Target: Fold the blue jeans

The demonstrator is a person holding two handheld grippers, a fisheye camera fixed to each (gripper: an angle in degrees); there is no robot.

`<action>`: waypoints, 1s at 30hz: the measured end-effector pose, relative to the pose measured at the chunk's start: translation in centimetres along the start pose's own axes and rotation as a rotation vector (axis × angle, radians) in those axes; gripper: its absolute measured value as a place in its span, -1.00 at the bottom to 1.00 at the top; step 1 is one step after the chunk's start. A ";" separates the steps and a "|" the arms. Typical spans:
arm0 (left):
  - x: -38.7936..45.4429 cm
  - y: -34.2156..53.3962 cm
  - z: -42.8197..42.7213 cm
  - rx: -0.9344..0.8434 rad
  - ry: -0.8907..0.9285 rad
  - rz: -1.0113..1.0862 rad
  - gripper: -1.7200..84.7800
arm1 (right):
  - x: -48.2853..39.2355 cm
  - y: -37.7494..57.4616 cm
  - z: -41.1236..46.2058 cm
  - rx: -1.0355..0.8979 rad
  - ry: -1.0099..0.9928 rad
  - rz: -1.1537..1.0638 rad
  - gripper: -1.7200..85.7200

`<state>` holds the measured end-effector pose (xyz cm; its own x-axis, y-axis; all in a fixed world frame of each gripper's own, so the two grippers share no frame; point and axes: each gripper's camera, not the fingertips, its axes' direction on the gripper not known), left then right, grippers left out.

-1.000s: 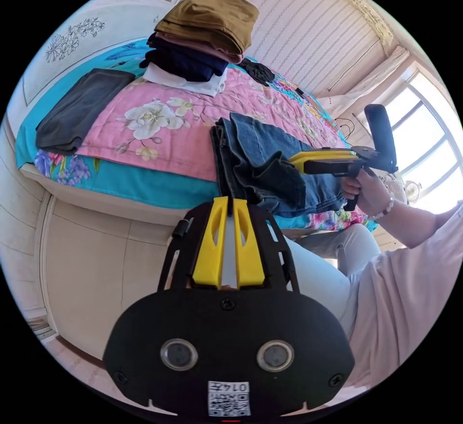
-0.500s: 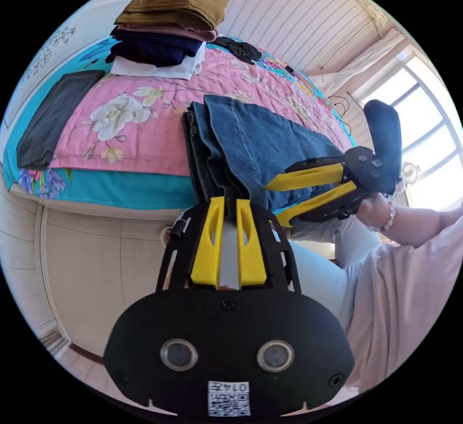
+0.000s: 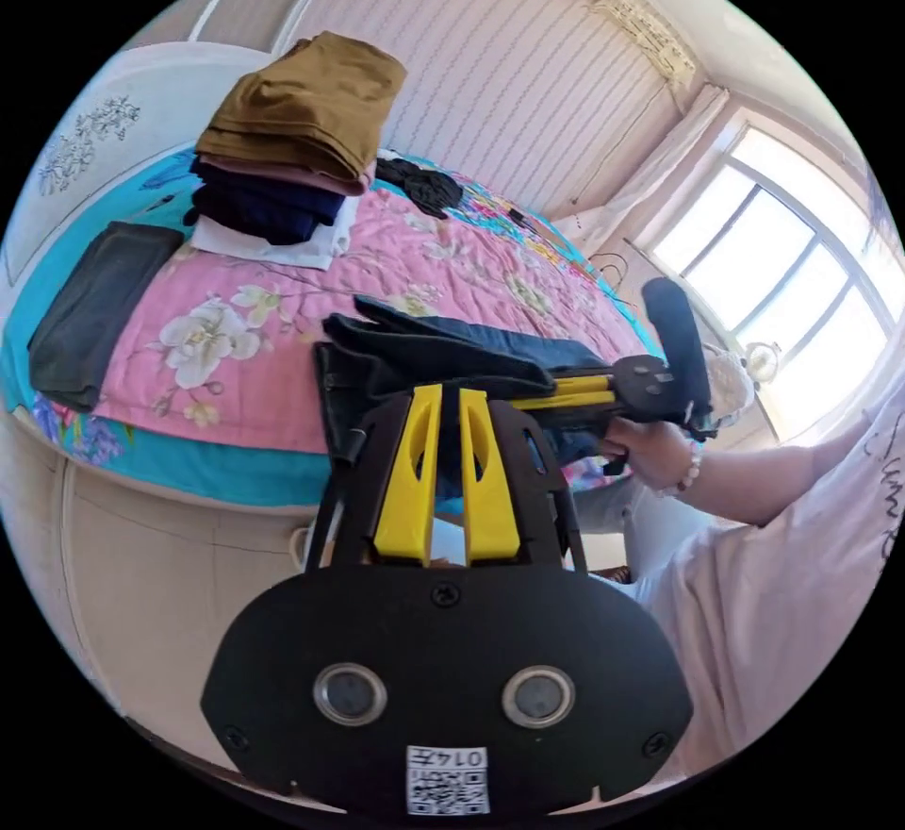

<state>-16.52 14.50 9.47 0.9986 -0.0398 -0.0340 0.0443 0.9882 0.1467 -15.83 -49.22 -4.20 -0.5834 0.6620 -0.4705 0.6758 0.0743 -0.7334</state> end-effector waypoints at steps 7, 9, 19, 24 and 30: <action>-3.5 -2.7 2.1 -0.103 -0.150 -0.057 -0.75 | 9.0 6.3 -9.3 0.145 0.076 0.363 -0.83; -3.4 -3.9 3.5 -0.102 -0.149 -0.045 -0.75 | 10.9 8.7 -12.9 0.173 0.166 0.444 -0.84; -2.0 -4.6 7.4 -0.250 -0.166 0.006 -0.90 | 20.2 19.7 -32.1 0.012 0.968 0.895 -0.81; -1.5 -3.6 4.6 -0.182 -0.123 0.027 -0.98 | 19.4 15.7 -32.0 0.150 0.912 0.774 -0.84; 0.4 -1.3 -0.4 -0.141 0.072 0.058 -0.98 | 14.3 1.7 -21.1 0.127 0.412 0.251 -0.81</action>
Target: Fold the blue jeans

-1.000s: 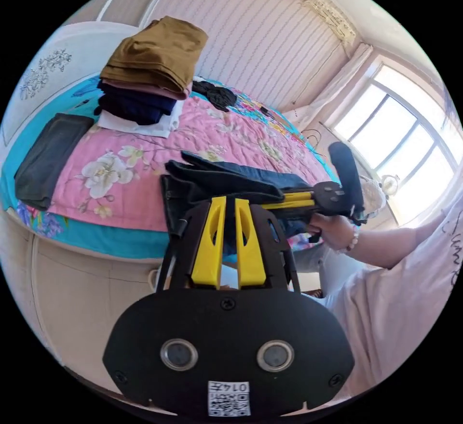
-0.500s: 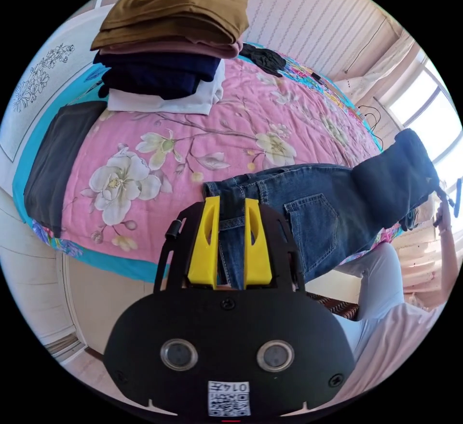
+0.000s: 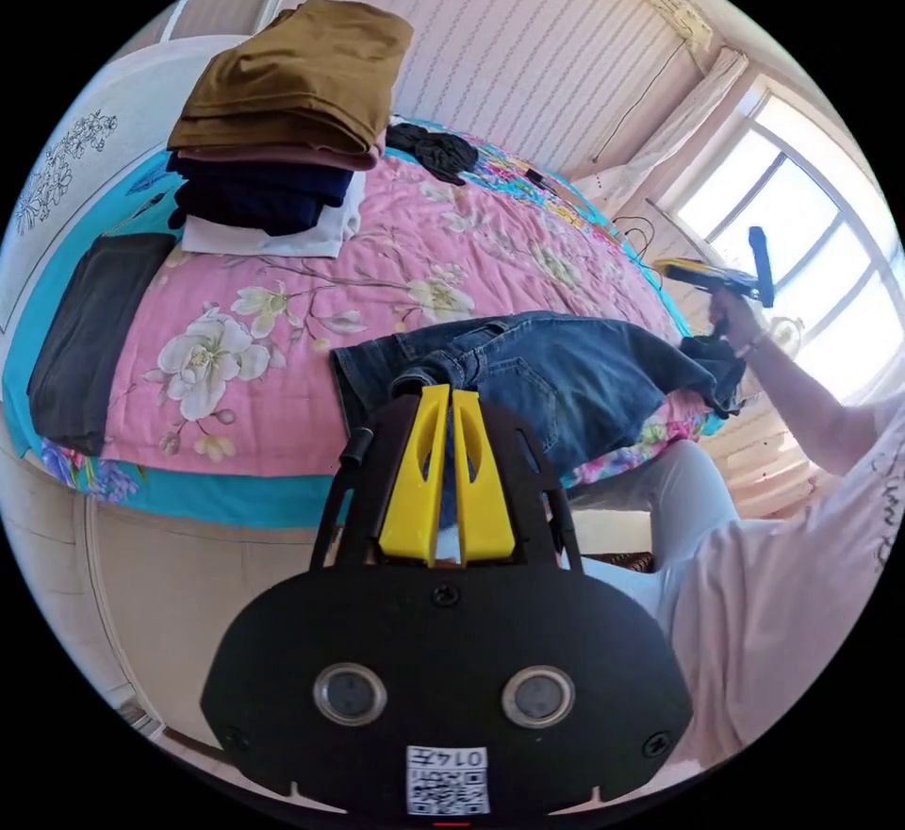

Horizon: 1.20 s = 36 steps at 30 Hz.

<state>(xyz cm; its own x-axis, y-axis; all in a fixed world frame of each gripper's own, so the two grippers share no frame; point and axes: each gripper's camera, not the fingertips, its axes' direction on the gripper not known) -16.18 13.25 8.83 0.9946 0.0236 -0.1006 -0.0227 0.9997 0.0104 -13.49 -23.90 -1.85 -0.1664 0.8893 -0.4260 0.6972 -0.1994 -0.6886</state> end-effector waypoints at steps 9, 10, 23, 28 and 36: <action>3.3 8.2 -3.5 -0.107 0.139 -0.070 -0.98 | -17.9 -8.6 9.6 -0.278 -0.350 -0.529 -0.71; 3.1 8.8 -3.6 -0.101 0.178 -0.114 -0.98 | -18.8 -8.4 10.9 -0.386 -0.361 -0.565 -0.74; -0.2 6.3 -15.1 0.488 -0.045 -0.076 -0.98 | -12.3 -16.9 -8.0 0.046 -0.310 -0.494 -0.98; -8.5 7.8 -14.7 0.356 -0.390 -0.446 -0.98 | -14.0 -22.0 -10.2 0.099 -0.469 -0.489 -0.98; -8.6 8.1 -9.8 0.243 -0.315 -0.525 -0.98 | -12.3 -11.4 -5.7 -0.135 -0.321 -0.462 -0.94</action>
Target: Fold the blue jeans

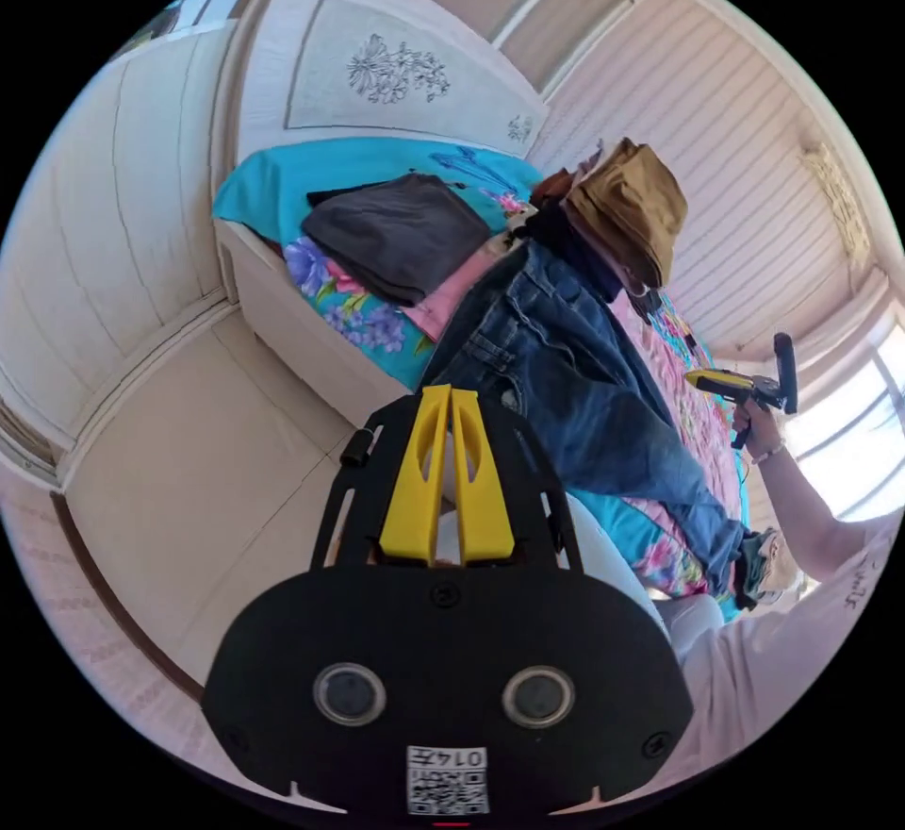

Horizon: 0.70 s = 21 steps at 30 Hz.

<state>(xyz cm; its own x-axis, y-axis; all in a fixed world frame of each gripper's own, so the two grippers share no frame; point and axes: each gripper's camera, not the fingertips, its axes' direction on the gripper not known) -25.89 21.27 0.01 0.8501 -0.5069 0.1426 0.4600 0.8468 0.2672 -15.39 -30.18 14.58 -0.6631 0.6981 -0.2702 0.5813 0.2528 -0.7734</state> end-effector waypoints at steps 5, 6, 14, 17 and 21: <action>8.9 -0.4 3.2 -0.099 0.094 0.297 -0.98 | 4.8 18.2 -5.2 -0.020 0.070 0.450 -0.83; 11.6 -0.6 4.3 -0.122 0.126 0.381 -0.98 | 5.3 20.3 -6.1 -0.016 0.082 0.512 -0.82; 31.3 -1.1 12.1 -0.277 0.414 0.780 -0.82 | 9.3 40.9 -16.1 -0.049 0.362 1.042 -0.70; 38.9 0.4 15.0 -0.263 0.404 0.896 -0.79 | 11.8 44.3 -18.4 -0.011 0.416 1.117 -0.63; 46.8 2.6 22.1 -0.491 0.272 0.996 -0.79 | 15.8 46.8 -19.6 0.038 0.317 1.169 -0.60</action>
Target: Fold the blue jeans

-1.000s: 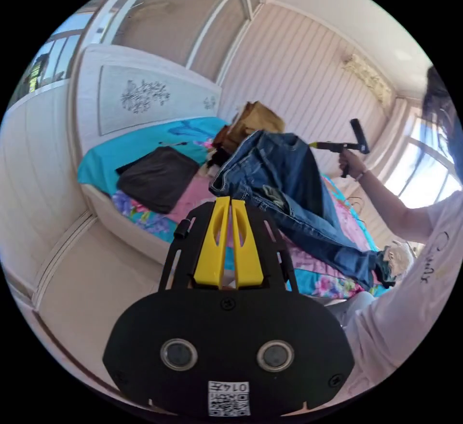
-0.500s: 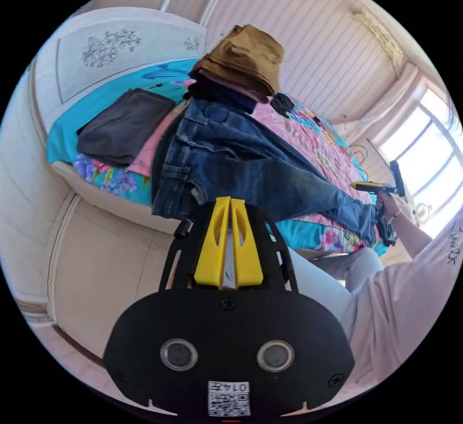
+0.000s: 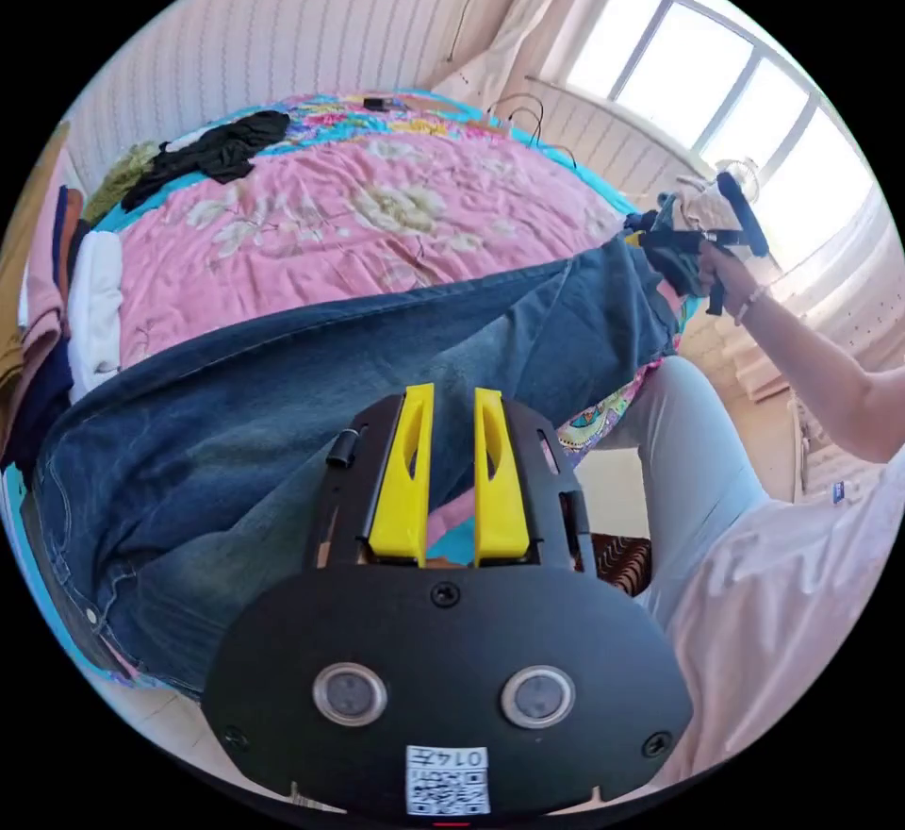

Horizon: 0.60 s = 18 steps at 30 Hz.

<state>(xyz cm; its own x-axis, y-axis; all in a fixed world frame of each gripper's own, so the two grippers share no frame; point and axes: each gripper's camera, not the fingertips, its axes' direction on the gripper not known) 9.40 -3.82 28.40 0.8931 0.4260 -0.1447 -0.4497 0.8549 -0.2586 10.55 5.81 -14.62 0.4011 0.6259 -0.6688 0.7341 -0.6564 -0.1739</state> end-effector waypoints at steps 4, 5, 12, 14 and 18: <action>1.4 -3.5 5.0 -0.206 -0.084 0.044 -0.80 | 2.0 -2.3 4.0 -0.161 -0.115 0.002 -0.62; 1.5 -4.1 5.4 -0.206 -0.085 0.034 -0.82 | 2.4 -2.3 5.5 -0.220 -0.093 0.000 -0.64; 3.4 -6.7 5.3 -0.154 -0.055 0.044 -0.98 | 7.0 -1.3 -0.2 -0.109 -0.229 -0.083 -0.93; 4.5 -6.8 4.1 -0.121 -0.028 0.103 -0.98 | 10.0 1.0 -4.8 -0.022 -0.349 -0.071 -0.95; 6.4 -5.6 2.0 -0.113 0.098 0.194 -0.98 | 13.8 7.2 -10.6 0.010 -0.438 -0.081 -0.96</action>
<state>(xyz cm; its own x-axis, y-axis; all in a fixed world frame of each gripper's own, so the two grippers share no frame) 17.61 -5.28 30.88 0.7869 0.5432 -0.2929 -0.6161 0.7193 -0.3211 27.20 14.20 -17.43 0.0707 0.4392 -0.8956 0.7472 -0.6181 -0.2441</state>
